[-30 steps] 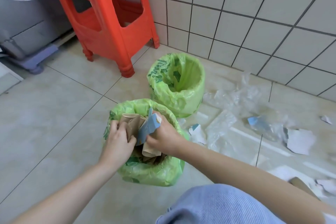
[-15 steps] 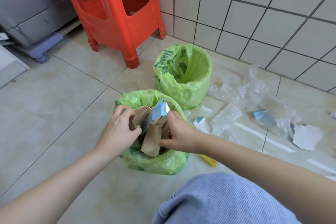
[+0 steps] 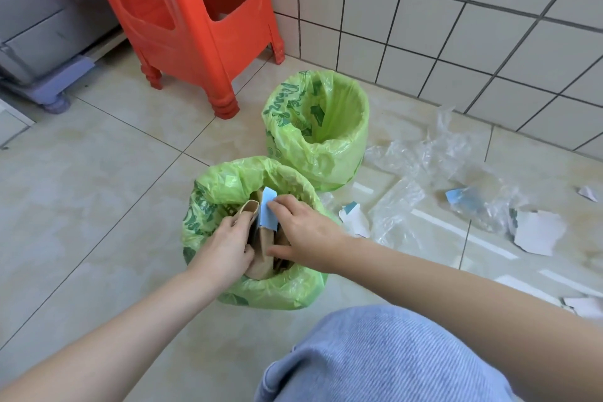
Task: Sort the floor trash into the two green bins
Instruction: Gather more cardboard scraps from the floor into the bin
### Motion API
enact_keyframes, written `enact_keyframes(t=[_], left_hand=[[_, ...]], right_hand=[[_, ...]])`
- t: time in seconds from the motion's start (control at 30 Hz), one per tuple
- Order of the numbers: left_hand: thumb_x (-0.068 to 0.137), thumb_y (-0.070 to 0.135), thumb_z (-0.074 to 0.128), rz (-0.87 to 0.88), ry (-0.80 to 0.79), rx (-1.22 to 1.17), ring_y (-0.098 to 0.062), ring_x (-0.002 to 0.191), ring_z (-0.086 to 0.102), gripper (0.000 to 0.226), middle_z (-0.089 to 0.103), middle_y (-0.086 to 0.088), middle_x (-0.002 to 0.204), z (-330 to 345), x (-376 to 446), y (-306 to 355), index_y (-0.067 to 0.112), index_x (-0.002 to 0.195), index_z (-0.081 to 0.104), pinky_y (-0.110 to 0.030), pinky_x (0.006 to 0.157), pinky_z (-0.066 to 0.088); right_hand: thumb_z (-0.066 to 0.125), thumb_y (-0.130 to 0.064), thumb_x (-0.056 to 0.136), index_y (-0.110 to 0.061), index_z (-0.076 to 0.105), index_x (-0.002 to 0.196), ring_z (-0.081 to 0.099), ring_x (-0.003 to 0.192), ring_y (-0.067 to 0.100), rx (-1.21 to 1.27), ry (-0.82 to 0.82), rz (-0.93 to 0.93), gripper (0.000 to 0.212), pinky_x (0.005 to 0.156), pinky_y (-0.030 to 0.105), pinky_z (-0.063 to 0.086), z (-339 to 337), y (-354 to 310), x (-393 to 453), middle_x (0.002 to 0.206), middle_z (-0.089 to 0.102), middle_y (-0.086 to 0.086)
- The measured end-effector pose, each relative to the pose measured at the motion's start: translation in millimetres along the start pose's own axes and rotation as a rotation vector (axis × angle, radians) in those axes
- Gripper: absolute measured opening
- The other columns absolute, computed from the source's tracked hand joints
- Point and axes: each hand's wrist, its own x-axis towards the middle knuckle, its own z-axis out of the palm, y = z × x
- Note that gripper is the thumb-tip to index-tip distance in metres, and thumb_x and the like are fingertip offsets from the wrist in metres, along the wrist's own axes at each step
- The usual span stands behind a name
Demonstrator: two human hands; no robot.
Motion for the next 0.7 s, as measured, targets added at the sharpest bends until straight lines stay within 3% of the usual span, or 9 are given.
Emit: enact_keyframes(t=[0.1,0.2,0.3,0.37,0.5,0.63,0.7], left_hand=[[0.086,0.016,0.051,-0.025,-0.018,0.009,-0.035,0.104,0.055,0.046,0.05,-0.011,0.112,7.0,9.3,-3.4,0.022,0.13,0.038,-0.039,0.082,0.046],[0.08,0.017,0.057,-0.087,-0.026,-0.005,-0.036,0.101,0.056,0.037,0.054,-0.013,0.104,6.7,14.8,-8.5,0.013,0.116,0.048,-0.038,0.079,0.045],[0.065,0.024,0.061,-0.088,-0.028,0.001,-0.032,0.09,0.057,0.037,0.057,-0.008,0.094,-0.3,18.6,-12.7,0.017,0.099,0.049,-0.033,0.067,0.043],[0.064,0.023,0.066,-0.1,-0.022,-0.006,-0.028,0.085,0.054,0.04,0.055,-0.006,0.093,-10.4,15.4,-8.9,0.015,0.099,0.049,-0.033,0.065,0.04],[0.069,0.023,0.068,-0.093,-0.004,0.044,-0.027,0.091,0.054,0.044,0.058,-0.008,0.104,-30.6,7.2,5.2,0.016,0.109,0.053,-0.032,0.068,0.041],[0.079,0.026,0.065,-0.041,0.082,0.072,-0.026,0.121,0.049,0.063,0.048,-0.004,0.137,-48.3,-1.4,33.9,0.022,0.136,0.041,-0.04,0.092,0.045],[0.082,0.024,0.061,0.02,0.164,0.063,-0.024,0.124,0.046,0.059,0.046,0.0,0.14,-52.9,-5.5,57.4,0.022,0.137,0.04,-0.04,0.094,0.044]], right_hand=[[0.053,-0.053,0.087,-0.009,0.02,0.146,0.035,0.131,0.028,-0.054,0.008,0.076,0.08,0.103,0.043,0.041,15.7,-1.4,3.3,0.141,0.035,0.009],[0.049,-0.048,0.091,-0.003,0.021,0.145,0.032,0.132,0.031,-0.161,-0.002,0.071,0.076,0.106,0.042,0.036,29.8,-3.4,4.2,0.139,0.038,0.014],[0.047,-0.041,0.094,0.0,0.021,0.145,0.03,0.132,0.031,-0.086,-0.011,0.069,0.071,0.11,0.04,0.032,22.3,-1.0,0.4,0.139,0.037,0.016],[0.046,-0.034,0.095,-0.002,0.027,0.143,0.031,0.13,0.03,-0.028,0.015,0.057,0.06,0.11,0.04,0.031,9.5,4.2,-5.9,0.137,0.038,0.015],[0.046,-0.024,0.095,-0.006,0.036,0.137,0.037,0.125,0.03,-0.018,0.085,0.057,0.047,0.107,0.038,0.033,-17.5,22.4,-24.2,0.135,0.041,0.013],[0.047,-0.023,0.095,-0.009,0.03,0.142,0.038,0.126,0.028,-0.028,0.137,0.125,0.052,0.106,0.036,0.032,-40.3,50.1,-48.9,0.138,0.039,0.01],[0.047,-0.022,0.095,-0.009,0.03,0.142,0.039,0.126,0.029,-0.001,0.151,0.198,0.052,0.106,0.037,0.033,-48.2,67.7,-62.3,0.138,0.039,0.011]])
